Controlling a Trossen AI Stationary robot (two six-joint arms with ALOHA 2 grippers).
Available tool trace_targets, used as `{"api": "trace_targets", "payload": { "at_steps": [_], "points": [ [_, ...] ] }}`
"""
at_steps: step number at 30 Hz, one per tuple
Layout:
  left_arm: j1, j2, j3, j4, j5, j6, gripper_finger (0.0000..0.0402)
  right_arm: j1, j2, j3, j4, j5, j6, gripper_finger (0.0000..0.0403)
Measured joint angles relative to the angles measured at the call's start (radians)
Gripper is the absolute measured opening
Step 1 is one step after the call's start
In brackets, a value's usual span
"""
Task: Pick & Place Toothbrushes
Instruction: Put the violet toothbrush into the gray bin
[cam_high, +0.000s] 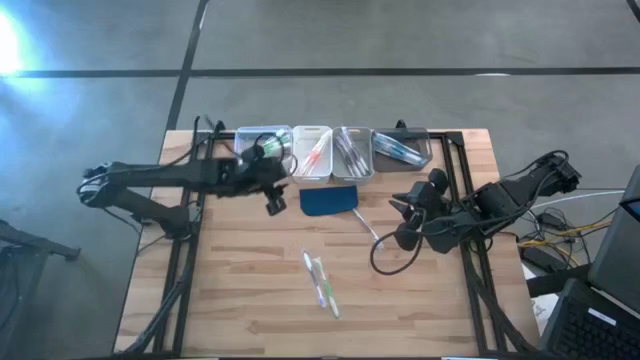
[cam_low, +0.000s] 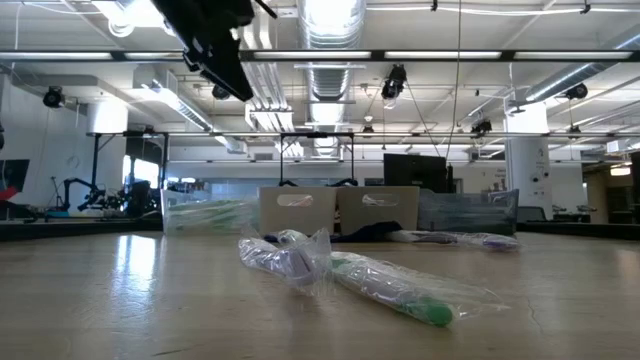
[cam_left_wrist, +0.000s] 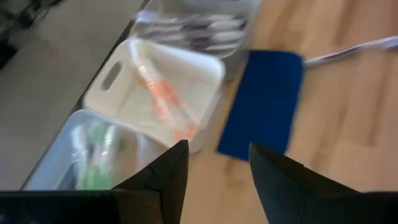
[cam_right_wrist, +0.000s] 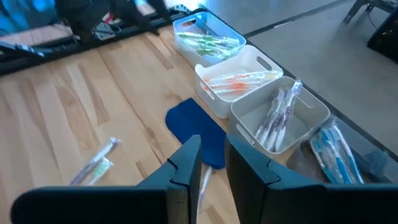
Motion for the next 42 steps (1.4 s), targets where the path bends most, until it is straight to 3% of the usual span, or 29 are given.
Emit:
{"api": "trace_targets", "payload": {
  "at_steps": [7, 17, 24, 32, 42],
  "points": [
    [-0.092, -0.118, -0.207, 0.272, 0.0, -0.019, 0.0175, -0.019, 0.005, 0.0, 0.03, 0.0, -0.005, 0.0047],
    [-0.101, -0.152, -0.377, 0.546, -0.003, -0.015, 0.0175, -0.049, 0.116, -0.015, 0.015, -0.01, 0.015, 0.0041],
    [-0.128, -0.155, -0.424, 0.543, 0.071, -0.033, 0.0175, -0.021, 0.253, -0.119, 0.019, 0.009, 0.166, 0.006],
    [-0.235, -0.149, -0.606, 0.771, 0.083, 0.001, 0.0175, 0.044, 0.394, -0.225, 0.024, 0.065, 0.387, 0.0085],
    [-0.243, -0.151, -0.735, 0.99, 0.082, 0.108, 0.0175, 0.052, 0.44, -0.325, 0.04, 0.08, 0.529, 0.0109]
  ]
}}
